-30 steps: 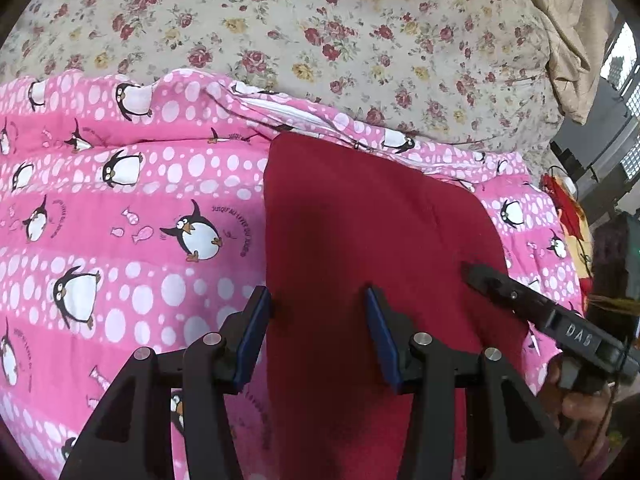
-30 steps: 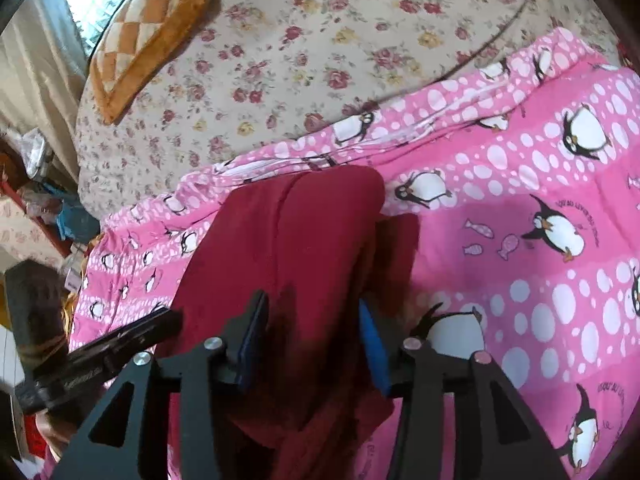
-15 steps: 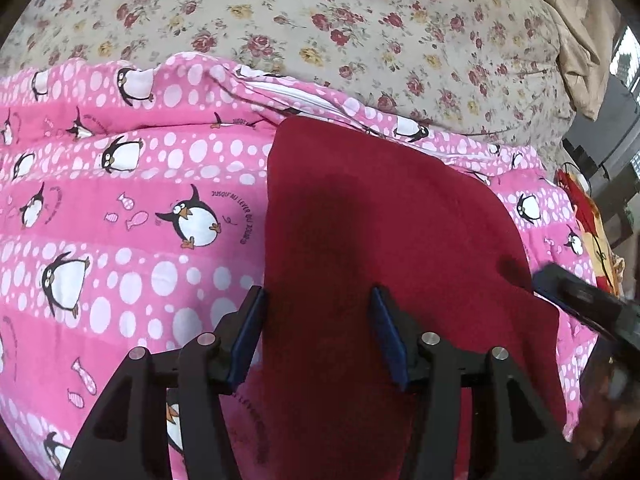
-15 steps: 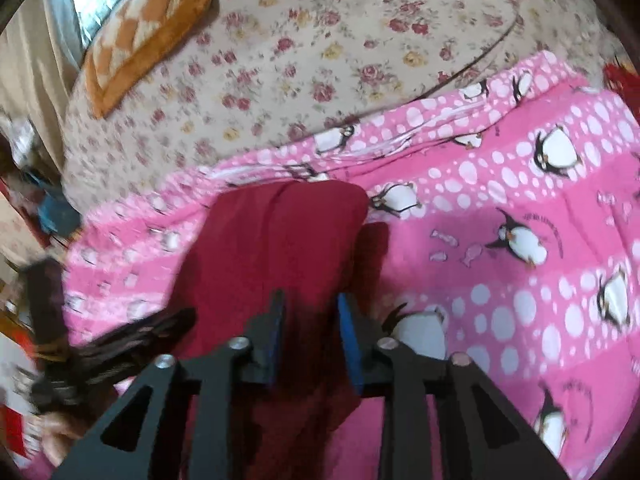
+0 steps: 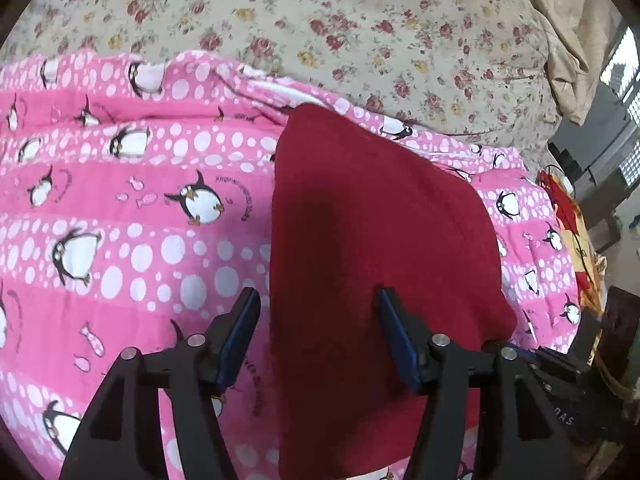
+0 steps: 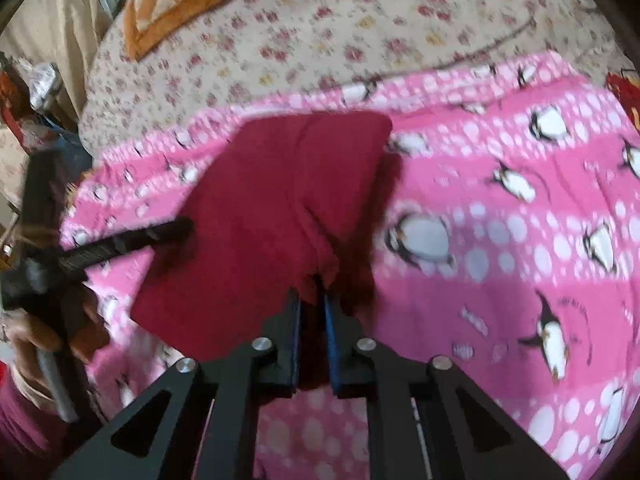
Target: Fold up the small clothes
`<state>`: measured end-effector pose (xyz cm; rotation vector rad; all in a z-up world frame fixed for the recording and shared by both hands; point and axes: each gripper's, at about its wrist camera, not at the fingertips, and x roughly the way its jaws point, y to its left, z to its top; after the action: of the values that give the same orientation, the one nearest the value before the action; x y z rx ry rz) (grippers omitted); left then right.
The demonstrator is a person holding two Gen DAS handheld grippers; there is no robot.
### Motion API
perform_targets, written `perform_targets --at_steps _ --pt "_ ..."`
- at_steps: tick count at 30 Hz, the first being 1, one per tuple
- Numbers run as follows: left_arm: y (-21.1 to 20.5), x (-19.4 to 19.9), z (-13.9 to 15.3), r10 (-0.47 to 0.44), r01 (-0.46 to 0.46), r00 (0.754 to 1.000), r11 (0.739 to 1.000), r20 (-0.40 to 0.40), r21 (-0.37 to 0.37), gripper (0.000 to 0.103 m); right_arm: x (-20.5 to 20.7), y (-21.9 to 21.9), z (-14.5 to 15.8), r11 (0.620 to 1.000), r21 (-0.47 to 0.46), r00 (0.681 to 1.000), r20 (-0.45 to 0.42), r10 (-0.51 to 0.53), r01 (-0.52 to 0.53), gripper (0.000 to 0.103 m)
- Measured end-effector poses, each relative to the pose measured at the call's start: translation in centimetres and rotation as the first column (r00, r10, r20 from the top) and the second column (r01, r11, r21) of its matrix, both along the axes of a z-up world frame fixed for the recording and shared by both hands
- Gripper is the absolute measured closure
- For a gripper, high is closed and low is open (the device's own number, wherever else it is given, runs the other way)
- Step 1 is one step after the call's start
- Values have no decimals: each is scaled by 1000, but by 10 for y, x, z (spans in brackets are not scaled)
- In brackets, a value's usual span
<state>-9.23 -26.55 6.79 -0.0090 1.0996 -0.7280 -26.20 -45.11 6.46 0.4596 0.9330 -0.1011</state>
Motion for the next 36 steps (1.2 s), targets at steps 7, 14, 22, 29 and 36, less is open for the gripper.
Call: perform_targets --at_steps 7,14,22,29,36 --pt "3 19 -8 -4 -1 997 998 -79 -58 51 -2 -25 29 991 107 984 146 -99 83 29" --pt "-6 35 -35 -24 -1 981 991 -191 -131 38 53 -48 -20 964 254 994 58 -94 77 23" --pt "-14 30 -27 -72 51 984 990 -161 -134 69 74 -35 -30 975 216 994 88 -67 47 51" --pt "27 -1 18 -91 65 986 982 -138 -179 78 52 -9 15 982 182 991 130 20 -44 61" --pt "100 -53 29 -40 19 989 989 -142 -146 77 16 50 31 959 233 982 135 131 -160 60"
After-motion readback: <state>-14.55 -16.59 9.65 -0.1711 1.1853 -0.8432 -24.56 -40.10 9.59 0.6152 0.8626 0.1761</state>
